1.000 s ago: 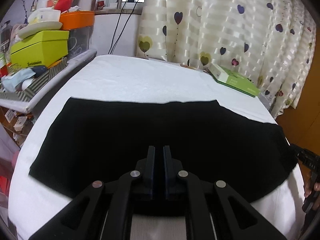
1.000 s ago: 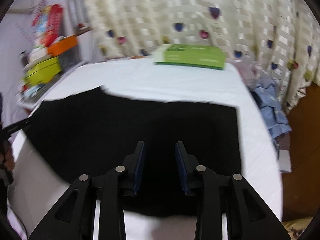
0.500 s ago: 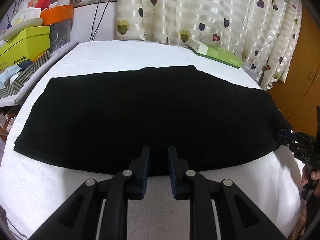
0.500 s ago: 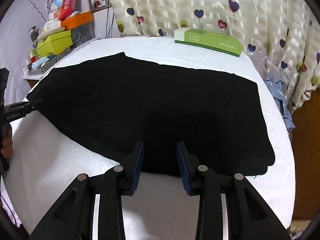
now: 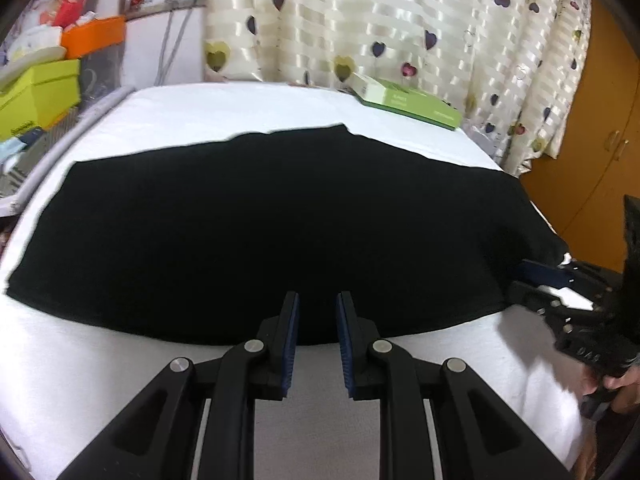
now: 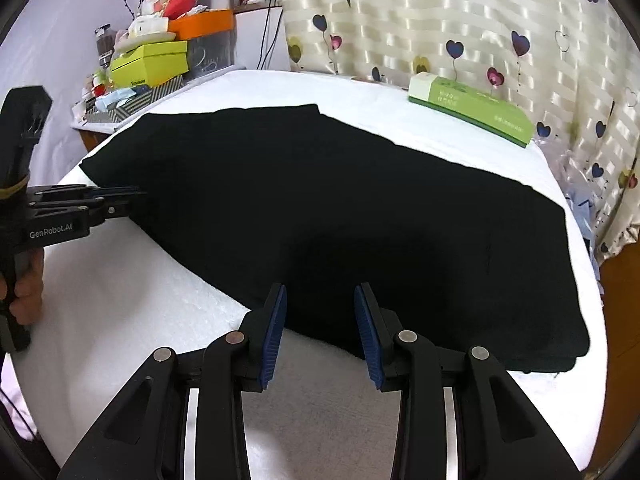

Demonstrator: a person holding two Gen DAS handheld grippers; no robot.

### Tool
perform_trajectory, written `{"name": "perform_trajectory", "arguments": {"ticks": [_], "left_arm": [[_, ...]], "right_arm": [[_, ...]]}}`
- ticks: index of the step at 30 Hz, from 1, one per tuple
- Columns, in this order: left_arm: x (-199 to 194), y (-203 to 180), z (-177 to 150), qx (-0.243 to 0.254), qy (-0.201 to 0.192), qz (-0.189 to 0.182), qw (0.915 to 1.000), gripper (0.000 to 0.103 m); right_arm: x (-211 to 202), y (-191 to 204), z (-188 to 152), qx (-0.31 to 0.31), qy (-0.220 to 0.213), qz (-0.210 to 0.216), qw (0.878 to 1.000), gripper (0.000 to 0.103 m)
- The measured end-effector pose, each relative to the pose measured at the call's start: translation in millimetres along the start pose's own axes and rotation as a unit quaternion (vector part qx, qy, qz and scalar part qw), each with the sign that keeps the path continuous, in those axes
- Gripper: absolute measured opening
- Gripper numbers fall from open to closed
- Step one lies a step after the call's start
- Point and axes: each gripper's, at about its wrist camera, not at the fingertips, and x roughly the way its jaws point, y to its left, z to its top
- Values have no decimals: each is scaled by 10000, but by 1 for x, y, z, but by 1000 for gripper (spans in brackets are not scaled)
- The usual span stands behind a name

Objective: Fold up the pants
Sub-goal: 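Open both tools and withdraw them from the flattened pants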

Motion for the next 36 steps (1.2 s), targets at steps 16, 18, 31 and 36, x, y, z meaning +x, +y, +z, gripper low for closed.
{"name": "perform_trajectory", "arguments": {"ticks": [16, 18, 31, 36], "left_arm": [[-23, 82, -11, -836, -145, 775, 9934, 21], [-26, 86, -14, -881, -152, 805, 9927, 21], [-46, 58, -30, -731, -313, 700, 9944, 21], [-51, 51, -38, -687, -315, 753, 9943, 21]], "right_arm": [[-13, -33, -16, 571, 130, -136, 9982, 38], [-16, -35, -19, 538, 142, -283, 9981, 38], [-32, 10, -19, 332, -121, 141, 9993, 38], [-25, 30, -22, 172, -61, 290, 9994, 38]]}}
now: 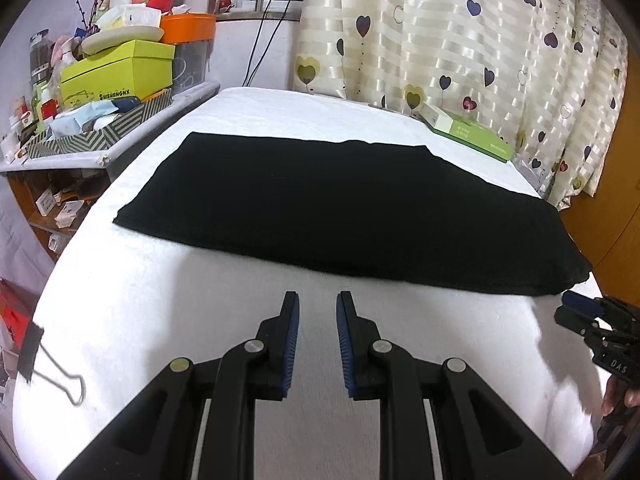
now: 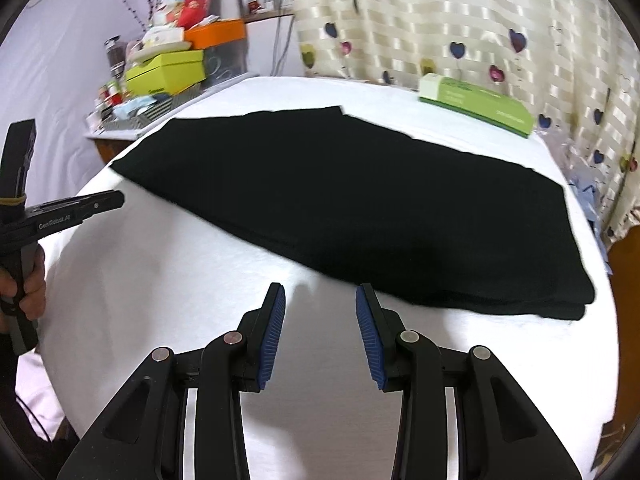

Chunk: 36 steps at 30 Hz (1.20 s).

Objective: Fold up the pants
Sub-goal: 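Open both tools and withdraw them from the flattened pants, then grasp the corner of the folded pants with the left tool and lift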

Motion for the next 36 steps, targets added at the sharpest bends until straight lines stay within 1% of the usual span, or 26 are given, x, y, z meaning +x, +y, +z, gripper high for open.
{"name": "perform_trajectory", "arguments": {"ticks": [7, 8, 9, 10, 17, 23, 32, 36], "left_arm": [[-1, -9, -7, 80, 54, 90, 9999, 21], [-2, -12, -6, 128, 36, 109, 9999, 21], [-2, -15, -6, 156, 19, 105, 9998, 21], [-2, -17, -5, 175, 12, 114, 9998, 21], [0, -29, -2, 280, 5, 206, 9994, 21], [2, -39, 1, 378, 12, 204, 9991, 21], [5, -38, 10, 386, -37, 248, 9989, 21], [7, -29, 15, 312, -63, 385, 9988, 21]], "right_arm": [[4, 18, -5, -174, 96, 99, 9998, 39], [4, 19, -5, -186, 85, 104, 9997, 42], [3, 21, -4, -199, 58, 118, 9997, 49], [3, 22, -3, -208, 43, 133, 9997, 51], [6, 28, 1, -225, 26, 159, 9996, 51], [11, 33, 5, -265, 20, 208, 9994, 51], [13, 36, 19, -407, -111, 190, 9989, 51], [15, 31, 24, -375, -138, 158, 9991, 51]]}}
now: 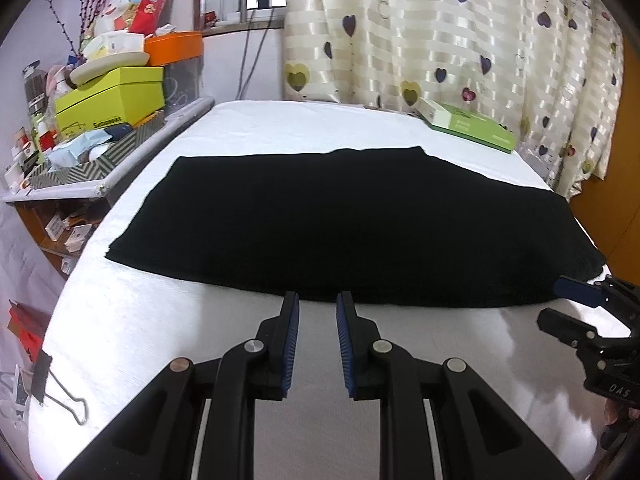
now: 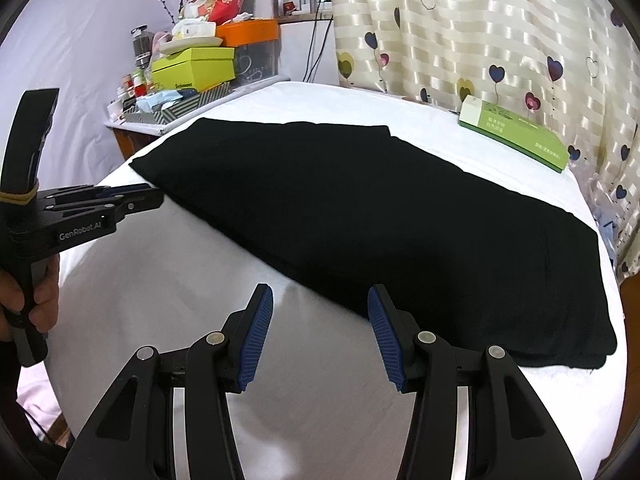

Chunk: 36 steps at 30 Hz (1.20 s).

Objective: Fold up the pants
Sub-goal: 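Grasp the corner of the folded pants with the left tool and lift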

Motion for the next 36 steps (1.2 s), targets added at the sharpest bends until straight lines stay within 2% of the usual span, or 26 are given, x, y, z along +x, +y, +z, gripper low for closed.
{"name": "perform_trajectory", "arguments": {"ticks": [11, 13, 15, 16, 21, 26, 30, 36], "left_arm": [[7, 34, 4, -337, -13, 324, 9989, 21], [7, 46, 5, -505, -16, 351, 9981, 24], [7, 59, 5, -709, -18, 322, 9970, 34], [7, 65, 5, -791, -22, 321, 9963, 35], [10, 97, 6, -1241, -42, 340, 9917, 37], [18, 132, 6, -1832, -10, 341, 9825, 43], [29, 144, 6, -2084, 68, 301, 9776, 43], [40, 148, 15, -2201, 45, 315, 9750, 47]], "right_arm": [[8, -16, 7, 62, 23, -81, 9999, 51], [8, -18, 8, 65, 20, -91, 9999, 51], [9, -19, 9, 65, 21, -90, 9999, 51], [9, -19, 9, 60, 16, -94, 9999, 51], [9, -20, 13, 50, -10, -85, 10000, 51], [10, -20, 15, 32, -19, -61, 10000, 51], [12, -20, 18, 28, -9, -38, 10000, 51], [17, -21, 19, 42, 7, -17, 10000, 51]]}}
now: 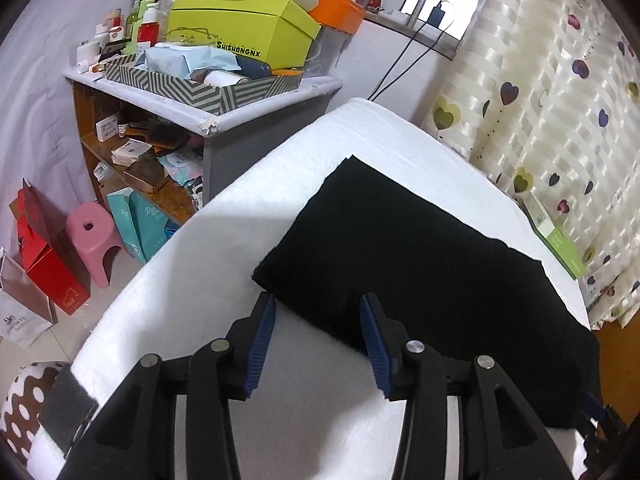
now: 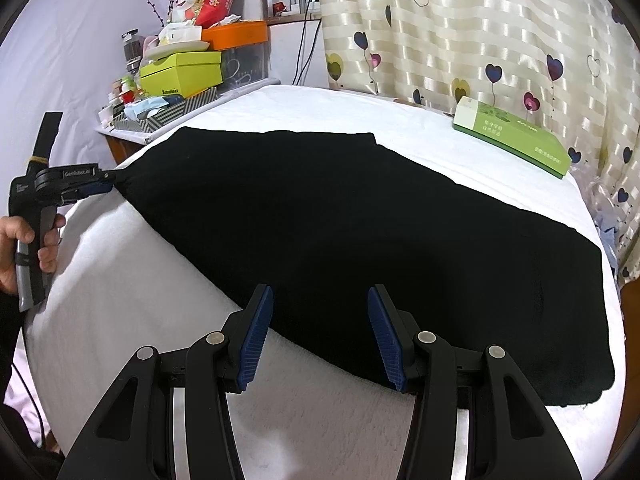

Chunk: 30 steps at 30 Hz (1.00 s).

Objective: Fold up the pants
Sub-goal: 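Grasp the corner of the folded pants with the left tool and lift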

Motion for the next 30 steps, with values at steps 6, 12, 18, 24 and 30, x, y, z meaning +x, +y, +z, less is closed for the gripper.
{"name": "perform_trajectory", "arguments": {"ticks": [6, 12, 18, 24, 30], "left_arm": [[7, -3, 7, -71, -98, 190, 9997, 47], [11, -8, 12, -30, -57, 479, 9988, 8], [-13, -22, 21, 105, -313, 41, 9994, 7], [-39, -66, 34, 510, -505, -703, 9949, 7], [-50, -127, 37, 1051, -476, -1409, 9833, 7]], "right_arm": [[2, -3, -1, 59, -2, 32, 10000, 51], [-1, -3, -2, 102, -37, 80, 9999, 51], [-4, -11, -5, 263, -41, 38, 9996, 51], [-8, -15, -8, 384, -69, 54, 9992, 51], [-16, -21, -12, 489, -138, 28, 9987, 51]]}}
